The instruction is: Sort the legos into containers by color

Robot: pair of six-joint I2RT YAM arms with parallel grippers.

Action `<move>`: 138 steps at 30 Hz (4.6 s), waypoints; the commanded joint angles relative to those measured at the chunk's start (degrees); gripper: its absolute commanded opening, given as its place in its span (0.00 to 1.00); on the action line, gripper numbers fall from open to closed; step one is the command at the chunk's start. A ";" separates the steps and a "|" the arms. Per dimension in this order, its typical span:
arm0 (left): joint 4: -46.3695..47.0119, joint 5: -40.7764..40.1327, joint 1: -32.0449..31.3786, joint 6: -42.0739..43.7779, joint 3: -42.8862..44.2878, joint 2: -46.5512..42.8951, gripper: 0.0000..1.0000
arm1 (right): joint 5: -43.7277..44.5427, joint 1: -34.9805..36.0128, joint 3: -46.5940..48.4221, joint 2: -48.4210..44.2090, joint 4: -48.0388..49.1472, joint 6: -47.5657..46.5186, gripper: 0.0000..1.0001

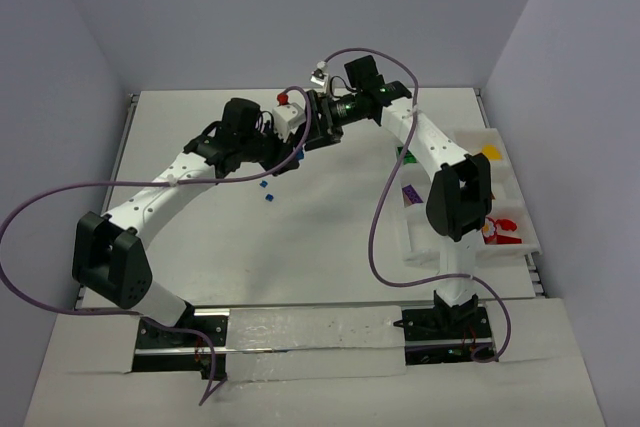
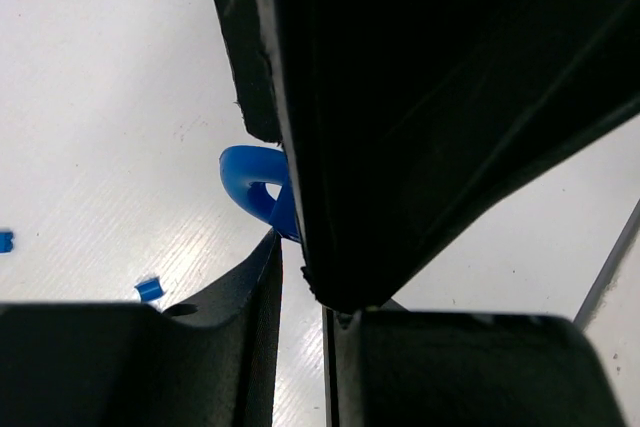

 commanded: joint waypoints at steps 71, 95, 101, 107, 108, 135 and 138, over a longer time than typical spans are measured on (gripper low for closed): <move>0.97 -7.05 8.57 -3.19 -6.21 -7.49 0.99 | 29.00 -21.49 -32.60 -37.16 -28.72 -50.74 0.00; 0.21 -9.62 10.08 -3.28 -4.62 -4.63 0.99 | 54.65 -28.63 -47.21 -39.62 -22.63 -51.43 0.37; -0.21 -10.49 10.50 -4.08 -5.38 -5.44 0.99 | 55.72 -27.13 -46.34 -38.21 -20.96 -50.39 0.69; -0.71 -11.16 11.47 -4.71 -7.14 -8.08 0.99 | 53.67 -25.31 -43.06 -37.81 -23.39 -51.12 0.78; -0.67 -10.71 12.04 -5.12 -7.57 -8.76 0.99 | 52.30 -24.98 -41.18 -38.30 -24.34 -51.40 0.78; -6.63 -2.21 38.20 -13.86 -10.75 -14.61 0.99 | 52.55 21.91 0.02 9.30 -0.46 -28.54 0.60; -6.38 -2.27 38.51 -13.86 -11.00 -14.17 0.99 | 52.65 23.50 1.38 11.59 -0.11 -28.74 0.60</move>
